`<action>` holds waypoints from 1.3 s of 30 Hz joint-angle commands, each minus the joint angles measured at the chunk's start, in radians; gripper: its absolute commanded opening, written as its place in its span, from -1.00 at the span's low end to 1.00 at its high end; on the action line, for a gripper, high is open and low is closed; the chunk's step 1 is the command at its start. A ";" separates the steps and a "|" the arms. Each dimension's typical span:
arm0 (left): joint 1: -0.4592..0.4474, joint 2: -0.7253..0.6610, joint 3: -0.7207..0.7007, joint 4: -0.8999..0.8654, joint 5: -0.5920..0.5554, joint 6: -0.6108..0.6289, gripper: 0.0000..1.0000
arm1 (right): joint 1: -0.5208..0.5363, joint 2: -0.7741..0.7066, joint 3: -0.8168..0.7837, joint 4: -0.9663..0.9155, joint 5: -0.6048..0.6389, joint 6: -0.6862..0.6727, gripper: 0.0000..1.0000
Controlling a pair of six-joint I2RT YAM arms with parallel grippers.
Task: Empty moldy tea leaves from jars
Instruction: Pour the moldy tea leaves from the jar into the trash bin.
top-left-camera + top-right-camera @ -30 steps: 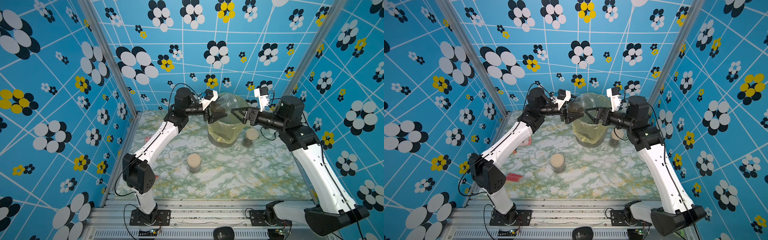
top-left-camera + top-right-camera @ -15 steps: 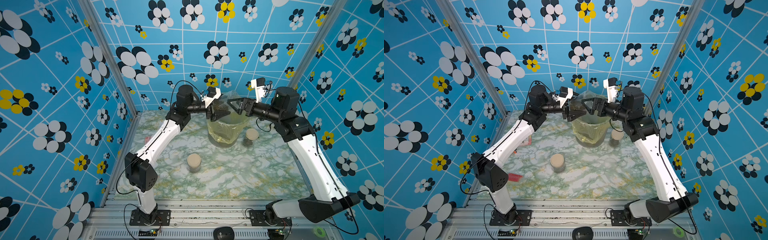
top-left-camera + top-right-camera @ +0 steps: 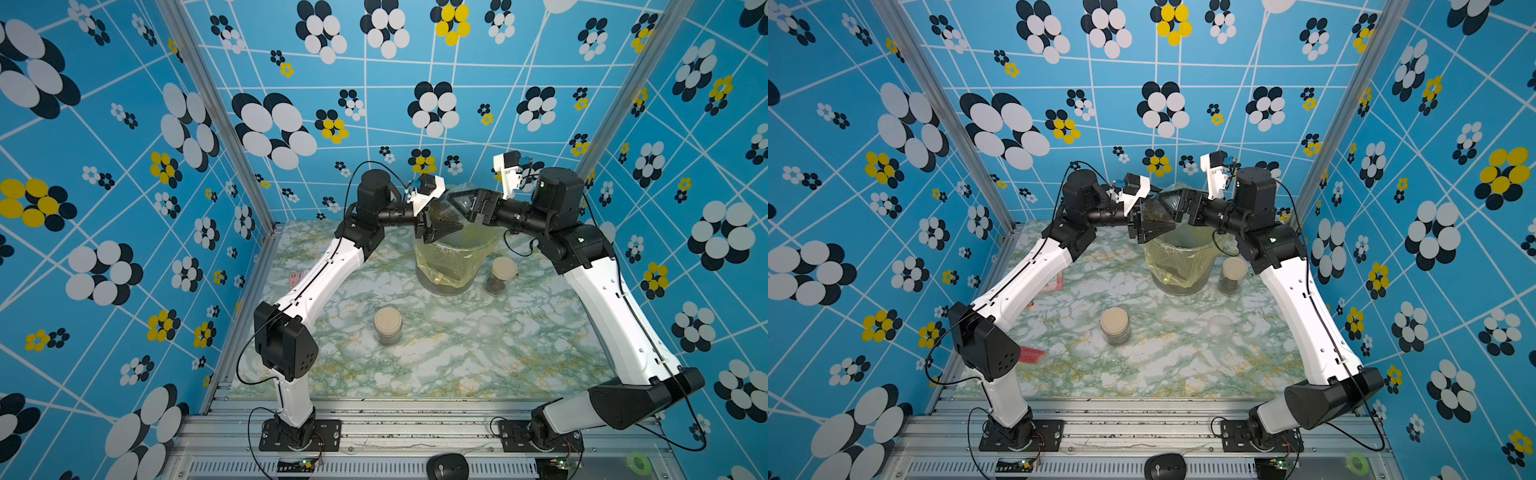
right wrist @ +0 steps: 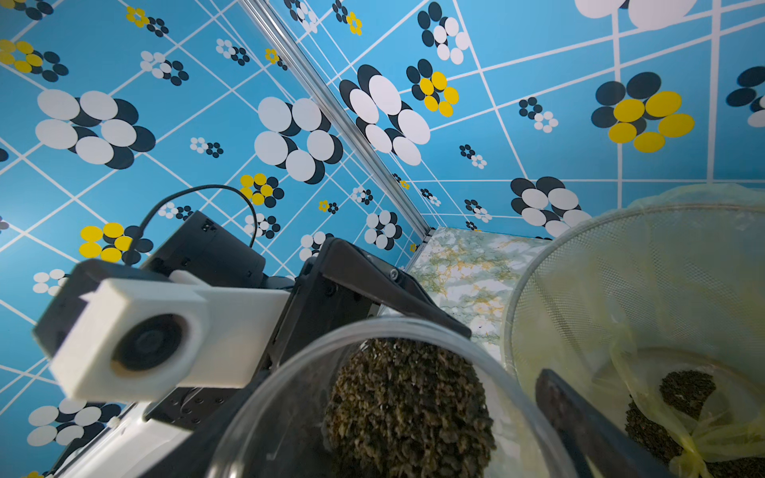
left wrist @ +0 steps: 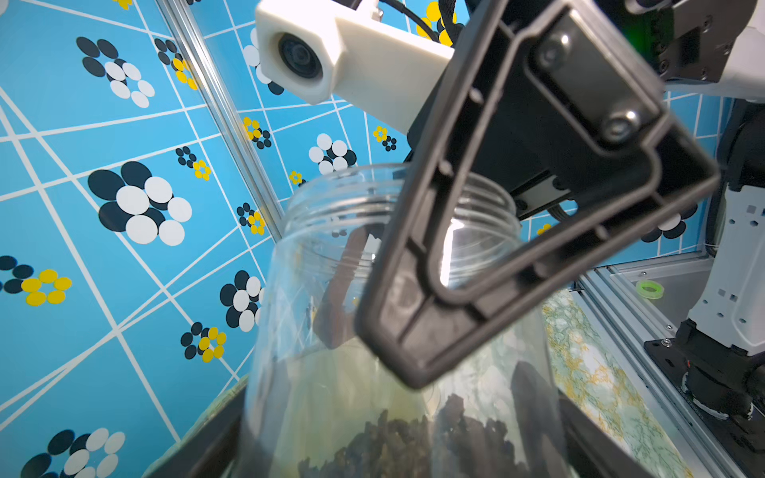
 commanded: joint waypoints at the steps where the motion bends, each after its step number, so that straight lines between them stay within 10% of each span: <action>1: -0.010 0.004 0.049 0.024 0.010 -0.005 -0.06 | 0.006 0.022 0.024 0.006 0.011 0.017 0.96; 12: -0.011 0.026 0.055 0.029 0.003 -0.007 0.01 | 0.007 0.036 0.029 -0.006 0.014 0.030 0.48; 22: -0.008 -0.016 -0.048 0.134 0.002 -0.010 1.00 | 0.005 0.031 0.081 -0.069 -0.003 0.035 0.42; 39: 0.027 -0.005 -0.293 0.955 -0.076 -0.379 0.98 | -0.025 0.076 0.211 -0.133 -0.172 0.163 0.36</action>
